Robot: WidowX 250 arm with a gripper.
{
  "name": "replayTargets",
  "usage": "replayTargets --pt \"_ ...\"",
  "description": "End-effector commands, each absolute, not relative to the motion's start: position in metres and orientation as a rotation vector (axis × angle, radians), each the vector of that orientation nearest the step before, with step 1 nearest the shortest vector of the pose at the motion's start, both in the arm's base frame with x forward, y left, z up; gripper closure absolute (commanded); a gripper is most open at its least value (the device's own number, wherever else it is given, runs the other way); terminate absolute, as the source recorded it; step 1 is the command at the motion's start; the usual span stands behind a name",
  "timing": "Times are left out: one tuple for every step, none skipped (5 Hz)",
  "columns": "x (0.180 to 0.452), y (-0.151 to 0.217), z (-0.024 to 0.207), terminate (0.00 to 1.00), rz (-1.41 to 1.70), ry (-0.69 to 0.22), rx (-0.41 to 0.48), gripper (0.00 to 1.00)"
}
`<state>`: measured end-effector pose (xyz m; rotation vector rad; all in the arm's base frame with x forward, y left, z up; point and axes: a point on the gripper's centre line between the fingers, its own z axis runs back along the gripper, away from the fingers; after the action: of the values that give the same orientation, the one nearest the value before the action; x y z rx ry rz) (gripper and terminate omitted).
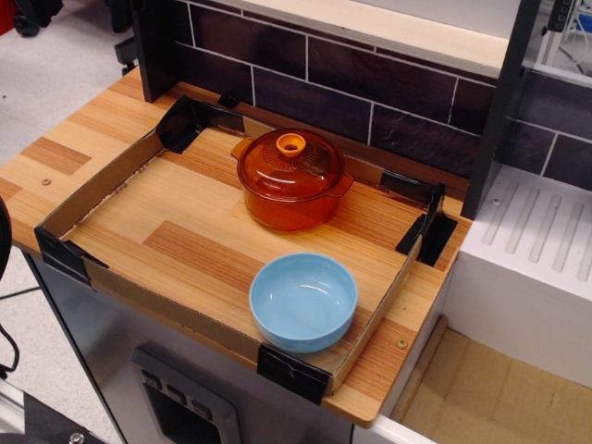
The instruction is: Take lid off pot
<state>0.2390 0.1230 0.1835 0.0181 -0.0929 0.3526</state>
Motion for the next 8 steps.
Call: replayTargets --pt "0.239 0.123 0.184 0.00 0.353 -0.093 0.018 0.00" --pt "0.251 0.103 0.179 0.00 0.363 -0.052 -0.013 0.00" --pt "0.261 0.083 0.165 0.00 0.395 -0.108 -0.034 0.00" --pt "0.270 0.067 0.151 0.00 0.352 -0.133 -0.054 0.00" --pt "0.275 0.052 0.132 0.00 0.333 -0.191 -0.079 0.00" --pt "0.290 0.041 0.116 0.00 0.328 -0.227 -0.085 0.00" --pt "0.306 0.035 0.108 0.00 0.349 -0.230 -0.078 0.00" --pt "0.318 0.033 0.106 0.00 0.369 -0.211 -0.070 0.00"
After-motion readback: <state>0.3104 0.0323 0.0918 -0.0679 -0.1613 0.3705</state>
